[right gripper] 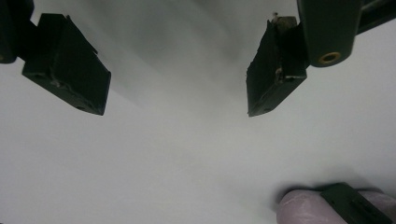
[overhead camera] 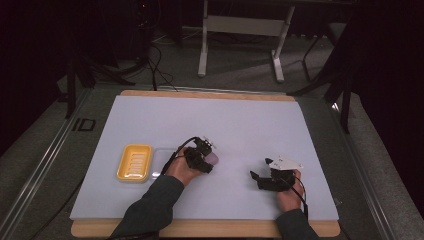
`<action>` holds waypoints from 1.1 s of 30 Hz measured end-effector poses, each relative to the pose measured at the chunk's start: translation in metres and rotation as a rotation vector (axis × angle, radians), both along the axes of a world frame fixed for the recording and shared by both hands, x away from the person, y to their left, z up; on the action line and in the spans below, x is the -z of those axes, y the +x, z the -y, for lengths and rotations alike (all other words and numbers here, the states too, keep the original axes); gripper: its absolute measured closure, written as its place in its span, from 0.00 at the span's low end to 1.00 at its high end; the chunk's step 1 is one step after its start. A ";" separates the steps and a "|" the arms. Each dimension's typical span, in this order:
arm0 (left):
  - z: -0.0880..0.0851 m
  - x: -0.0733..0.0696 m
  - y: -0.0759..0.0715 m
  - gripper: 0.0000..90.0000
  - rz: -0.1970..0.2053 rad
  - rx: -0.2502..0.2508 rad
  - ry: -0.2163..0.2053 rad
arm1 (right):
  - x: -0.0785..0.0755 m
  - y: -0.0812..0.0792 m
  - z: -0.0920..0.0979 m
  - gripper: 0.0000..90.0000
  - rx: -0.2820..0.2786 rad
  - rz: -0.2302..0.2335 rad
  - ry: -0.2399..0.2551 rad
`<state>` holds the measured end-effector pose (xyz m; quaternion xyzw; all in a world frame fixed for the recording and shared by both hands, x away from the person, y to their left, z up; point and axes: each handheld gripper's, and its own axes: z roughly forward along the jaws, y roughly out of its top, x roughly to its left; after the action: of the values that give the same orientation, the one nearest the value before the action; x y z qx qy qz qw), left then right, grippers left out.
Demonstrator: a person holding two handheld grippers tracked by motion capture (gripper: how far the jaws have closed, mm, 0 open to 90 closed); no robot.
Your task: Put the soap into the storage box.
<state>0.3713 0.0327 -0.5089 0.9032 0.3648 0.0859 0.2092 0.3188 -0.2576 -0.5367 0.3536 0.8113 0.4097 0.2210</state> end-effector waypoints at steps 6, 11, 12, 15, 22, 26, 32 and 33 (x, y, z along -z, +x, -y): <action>-0.004 -0.003 0.001 0.54 0.004 -0.005 0.008 | 0.000 0.000 0.000 0.24 -0.001 0.000 -0.002; -0.006 -0.007 0.002 0.54 0.010 -0.009 0.005 | 0.000 0.000 0.000 0.24 -0.001 -0.001 -0.002; -0.007 -0.007 0.002 0.54 0.010 -0.012 0.002 | 0.000 0.000 0.000 0.24 -0.001 -0.001 -0.002; -0.008 -0.009 0.002 0.54 0.010 -0.013 0.004 | 0.000 0.000 0.000 0.24 -0.001 0.000 -0.002; -0.012 -0.013 0.003 0.54 0.013 -0.019 0.004 | 0.000 0.000 0.000 0.24 -0.001 0.000 -0.002; -0.013 -0.015 0.003 0.54 0.015 -0.023 0.004 | 0.000 0.000 0.000 0.24 -0.001 0.001 -0.003; -0.016 -0.018 0.003 0.54 0.020 -0.033 -0.002 | 0.000 0.000 0.000 0.24 -0.001 0.001 -0.002; -0.017 -0.019 0.003 0.54 0.020 -0.033 0.002 | 0.000 0.000 0.000 0.24 -0.001 0.001 -0.002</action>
<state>0.3741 0.0493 -0.4904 0.8964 0.3774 0.0987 0.2103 0.3186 -0.2573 -0.5367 0.3528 0.8119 0.4090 0.2214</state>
